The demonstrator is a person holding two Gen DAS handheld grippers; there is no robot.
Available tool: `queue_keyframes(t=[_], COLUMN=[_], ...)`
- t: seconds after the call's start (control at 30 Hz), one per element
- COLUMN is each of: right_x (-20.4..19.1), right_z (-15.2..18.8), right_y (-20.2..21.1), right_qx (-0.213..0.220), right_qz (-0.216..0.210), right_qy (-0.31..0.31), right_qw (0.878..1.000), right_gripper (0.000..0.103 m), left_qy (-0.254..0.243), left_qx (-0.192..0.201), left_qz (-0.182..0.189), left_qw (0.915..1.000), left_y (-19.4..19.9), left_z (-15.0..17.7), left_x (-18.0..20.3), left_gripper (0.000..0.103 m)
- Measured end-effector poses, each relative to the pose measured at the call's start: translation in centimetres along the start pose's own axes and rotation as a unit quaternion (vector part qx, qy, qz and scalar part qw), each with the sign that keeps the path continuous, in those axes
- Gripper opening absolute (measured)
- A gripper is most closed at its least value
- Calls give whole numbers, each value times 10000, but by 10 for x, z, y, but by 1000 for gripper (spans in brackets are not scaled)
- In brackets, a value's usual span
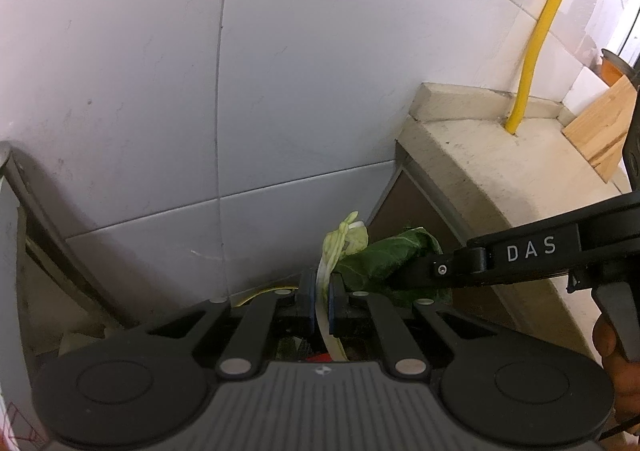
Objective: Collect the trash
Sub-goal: 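Carry the cabbage stalk and green leaves down over the bin with both tools, then open the left and right tools over the bin to drop the scraps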
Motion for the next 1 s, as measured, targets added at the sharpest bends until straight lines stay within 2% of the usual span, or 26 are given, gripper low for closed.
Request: queue_keyframes(t=[0.1,0.17,0.33,0.47,0.6,1.0], right_x=[-1,0,3,4,5,7], right_z=[0,0,-1,-1,1,6], right_y=[-5,-8,-10,-13,-15,-24], right_qx=[-55,-81,-81,-74,-109,-287], right_qz=[19,33,91,122,127,166], right_qy=[-45,-49,-83,-114,-122,-172], right_qw=[10000,9999,9999,9998,9998,9993], right_gripper=[23,24,32,36,37,54], left_qy=[29,46,28,-46,-70,-93], left_qx=[-14,-45,-139,-133,-230,-522], left_qz=[-27,-55,-151,-220,-273,-319], left_qw=[10000,10000,9998,9997,9993,9981], left_y=[-1,-2,-5,-5,-7,-14], left_z=[0,-1,0,0,1,3], left_x=[-2,-3,-5,-5,-5,-6], left_gripper=[5,11,24,31,31,34])
Point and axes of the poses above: each gripper's, at about its wrist camera, not at the fingertips, and y roughly against the way its jaws point, x to its right, z to its underside, the point moved 5 cm from there along -y, roughly the way its jaws point
